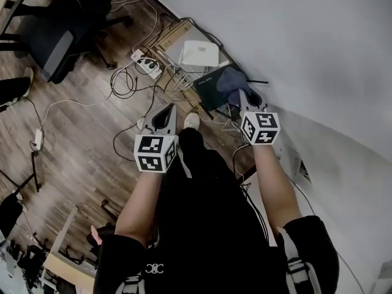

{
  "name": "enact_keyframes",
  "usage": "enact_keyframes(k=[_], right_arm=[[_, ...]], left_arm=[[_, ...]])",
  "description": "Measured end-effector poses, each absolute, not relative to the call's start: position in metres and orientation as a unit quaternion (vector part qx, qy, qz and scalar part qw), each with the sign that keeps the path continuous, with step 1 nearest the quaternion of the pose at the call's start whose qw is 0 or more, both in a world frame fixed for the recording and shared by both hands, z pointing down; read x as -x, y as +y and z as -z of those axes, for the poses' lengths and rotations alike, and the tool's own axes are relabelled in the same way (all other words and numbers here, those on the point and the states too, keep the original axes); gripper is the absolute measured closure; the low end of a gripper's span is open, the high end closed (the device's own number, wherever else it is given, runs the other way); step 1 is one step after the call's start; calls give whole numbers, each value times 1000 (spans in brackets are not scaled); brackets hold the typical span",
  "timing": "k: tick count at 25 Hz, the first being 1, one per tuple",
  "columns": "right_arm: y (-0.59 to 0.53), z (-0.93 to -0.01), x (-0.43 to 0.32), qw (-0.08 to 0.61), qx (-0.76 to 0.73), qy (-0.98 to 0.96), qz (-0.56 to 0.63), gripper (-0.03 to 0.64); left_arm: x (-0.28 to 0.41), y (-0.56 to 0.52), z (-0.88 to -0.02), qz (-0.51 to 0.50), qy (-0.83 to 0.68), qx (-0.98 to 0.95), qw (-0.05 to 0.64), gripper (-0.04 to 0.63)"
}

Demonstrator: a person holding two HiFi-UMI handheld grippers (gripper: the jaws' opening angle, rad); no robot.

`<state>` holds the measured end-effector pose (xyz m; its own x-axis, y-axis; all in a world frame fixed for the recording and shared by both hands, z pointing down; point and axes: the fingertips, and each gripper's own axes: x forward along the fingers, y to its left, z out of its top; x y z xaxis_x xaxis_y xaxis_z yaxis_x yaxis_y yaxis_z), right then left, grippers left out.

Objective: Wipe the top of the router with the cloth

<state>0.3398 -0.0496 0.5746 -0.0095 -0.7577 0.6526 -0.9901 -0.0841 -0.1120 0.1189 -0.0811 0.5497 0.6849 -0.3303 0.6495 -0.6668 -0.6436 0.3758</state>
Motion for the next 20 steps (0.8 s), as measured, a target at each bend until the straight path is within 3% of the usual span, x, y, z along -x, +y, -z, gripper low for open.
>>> enact_keyframes(k=[4, 15, 20], right_arm=[[-47, -613, -348, 234, -666, -641, -302, 604], [-55, -726, -407, 414, -637, -567, -318, 604], [-57, -776, -422, 454, -617, -553, -327, 604]], left_arm=[[-127, -86, -581, -279, -278, -866, 309, 601], [-147, -93, -673, -293, -250, -866, 319, 601], [-145, -92, -709, -304, -246, -862, 323, 601]])
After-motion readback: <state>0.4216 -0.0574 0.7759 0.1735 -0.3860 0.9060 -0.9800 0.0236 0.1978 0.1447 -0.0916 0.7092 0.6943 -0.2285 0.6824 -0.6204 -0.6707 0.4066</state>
